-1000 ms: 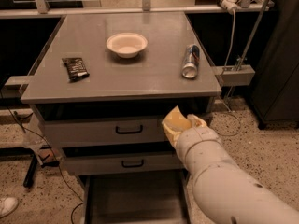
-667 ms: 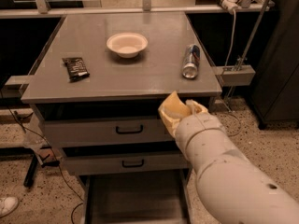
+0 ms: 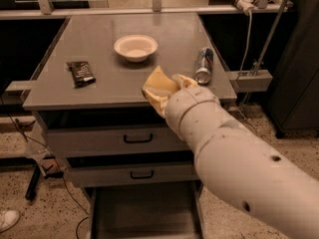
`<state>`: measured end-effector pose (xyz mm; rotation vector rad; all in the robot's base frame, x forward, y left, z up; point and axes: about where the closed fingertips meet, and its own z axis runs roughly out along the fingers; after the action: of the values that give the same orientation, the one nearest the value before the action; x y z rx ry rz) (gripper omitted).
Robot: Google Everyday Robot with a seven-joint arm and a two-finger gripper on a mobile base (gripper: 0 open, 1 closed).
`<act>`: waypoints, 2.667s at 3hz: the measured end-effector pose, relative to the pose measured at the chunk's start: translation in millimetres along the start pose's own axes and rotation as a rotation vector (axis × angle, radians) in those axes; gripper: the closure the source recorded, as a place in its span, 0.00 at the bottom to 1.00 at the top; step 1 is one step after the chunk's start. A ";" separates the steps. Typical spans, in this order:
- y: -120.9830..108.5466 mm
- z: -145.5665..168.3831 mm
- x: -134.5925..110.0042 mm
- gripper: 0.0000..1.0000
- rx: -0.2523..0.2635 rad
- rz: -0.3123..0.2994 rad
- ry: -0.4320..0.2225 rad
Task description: Pick sponge from bottom drawer and place on counter
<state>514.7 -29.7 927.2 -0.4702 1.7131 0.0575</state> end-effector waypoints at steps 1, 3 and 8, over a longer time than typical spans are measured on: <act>27.3 29.5 -30.1 1.00 -0.083 -0.032 -0.061; 28.2 41.5 -29.9 1.00 -0.080 -0.008 -0.071; -23.9 150.3 -1.9 1.00 -0.147 -0.053 -0.029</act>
Offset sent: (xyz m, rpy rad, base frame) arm 0.0173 0.0325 0.0134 0.0039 -0.0314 0.0761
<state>663.2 -6.4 903.6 -0.6210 1.6735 0.1522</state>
